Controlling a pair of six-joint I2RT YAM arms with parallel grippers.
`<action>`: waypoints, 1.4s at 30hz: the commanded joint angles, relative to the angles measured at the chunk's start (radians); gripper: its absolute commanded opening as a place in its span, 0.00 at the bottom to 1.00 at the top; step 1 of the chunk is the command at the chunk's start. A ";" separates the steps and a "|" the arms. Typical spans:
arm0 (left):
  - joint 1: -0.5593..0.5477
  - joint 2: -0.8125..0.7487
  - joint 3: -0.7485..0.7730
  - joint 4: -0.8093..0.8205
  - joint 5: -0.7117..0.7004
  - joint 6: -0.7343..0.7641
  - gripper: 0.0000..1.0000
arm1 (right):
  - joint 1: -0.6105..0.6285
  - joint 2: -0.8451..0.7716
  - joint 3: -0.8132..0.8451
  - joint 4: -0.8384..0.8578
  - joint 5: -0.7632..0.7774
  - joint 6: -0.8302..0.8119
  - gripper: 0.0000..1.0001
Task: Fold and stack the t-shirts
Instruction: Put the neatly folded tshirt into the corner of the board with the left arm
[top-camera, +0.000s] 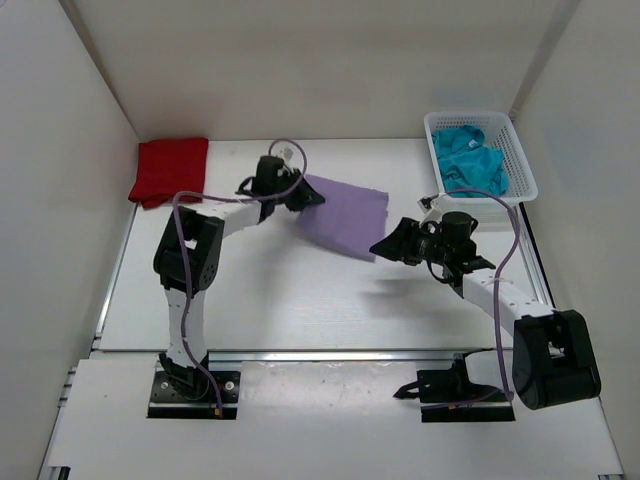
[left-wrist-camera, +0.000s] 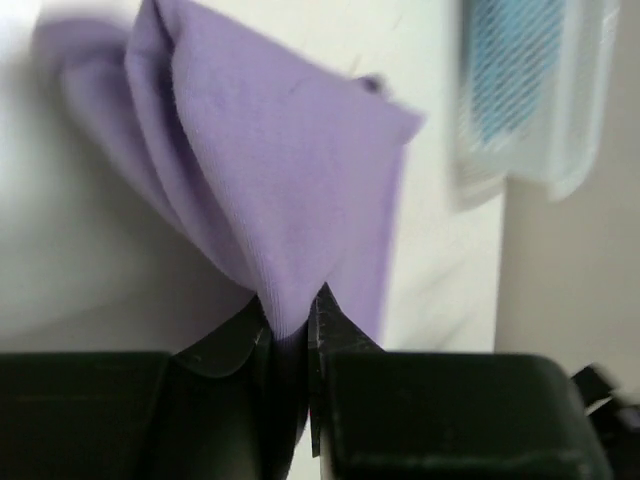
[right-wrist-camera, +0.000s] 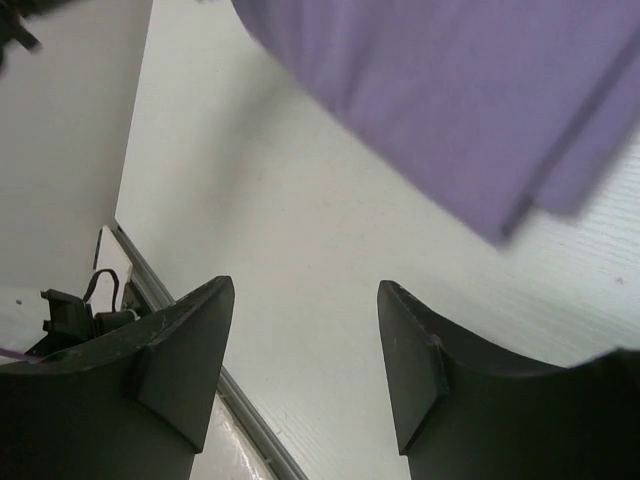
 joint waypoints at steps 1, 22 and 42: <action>0.122 -0.047 0.218 -0.098 0.035 0.034 0.00 | -0.016 -0.019 -0.002 0.045 -0.016 -0.004 0.58; 0.928 -0.317 -0.307 0.142 0.009 -0.247 0.99 | 0.095 0.060 0.007 0.033 -0.047 -0.023 0.59; -0.021 -0.636 -0.333 -0.068 -0.260 0.112 0.00 | -0.140 0.269 0.661 -0.348 0.516 -0.185 0.00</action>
